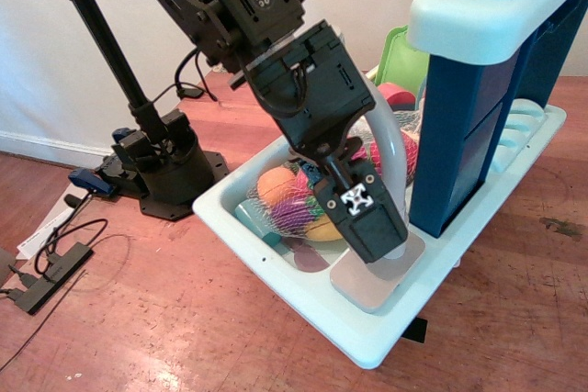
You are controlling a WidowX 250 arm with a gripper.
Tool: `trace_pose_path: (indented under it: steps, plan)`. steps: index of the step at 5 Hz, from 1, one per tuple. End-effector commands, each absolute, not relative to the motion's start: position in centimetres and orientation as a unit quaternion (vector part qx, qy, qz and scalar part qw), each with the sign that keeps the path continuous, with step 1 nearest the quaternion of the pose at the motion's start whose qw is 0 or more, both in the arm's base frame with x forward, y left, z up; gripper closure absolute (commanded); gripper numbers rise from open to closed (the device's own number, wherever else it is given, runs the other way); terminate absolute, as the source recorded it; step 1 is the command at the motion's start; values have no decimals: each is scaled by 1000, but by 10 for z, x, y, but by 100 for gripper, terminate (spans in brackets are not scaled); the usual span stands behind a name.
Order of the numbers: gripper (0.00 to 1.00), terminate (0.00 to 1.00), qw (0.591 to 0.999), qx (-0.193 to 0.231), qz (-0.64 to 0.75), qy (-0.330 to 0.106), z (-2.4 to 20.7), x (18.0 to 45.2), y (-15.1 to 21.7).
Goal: Turn lever vertical to front
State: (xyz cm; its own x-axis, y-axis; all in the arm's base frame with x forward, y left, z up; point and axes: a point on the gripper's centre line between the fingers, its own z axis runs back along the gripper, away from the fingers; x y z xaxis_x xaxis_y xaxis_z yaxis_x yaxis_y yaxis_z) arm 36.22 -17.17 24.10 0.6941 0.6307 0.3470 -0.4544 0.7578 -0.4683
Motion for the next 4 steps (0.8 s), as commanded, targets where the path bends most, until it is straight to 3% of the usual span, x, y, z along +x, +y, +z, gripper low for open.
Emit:
trace_pose_path:
  steps: [1, 4]
  plan:
    - [0, 0, 903, -176, 300, -251, 241, 362, -172]
    - [0, 0, 896, -182, 314, -256, 218, 351, -161]
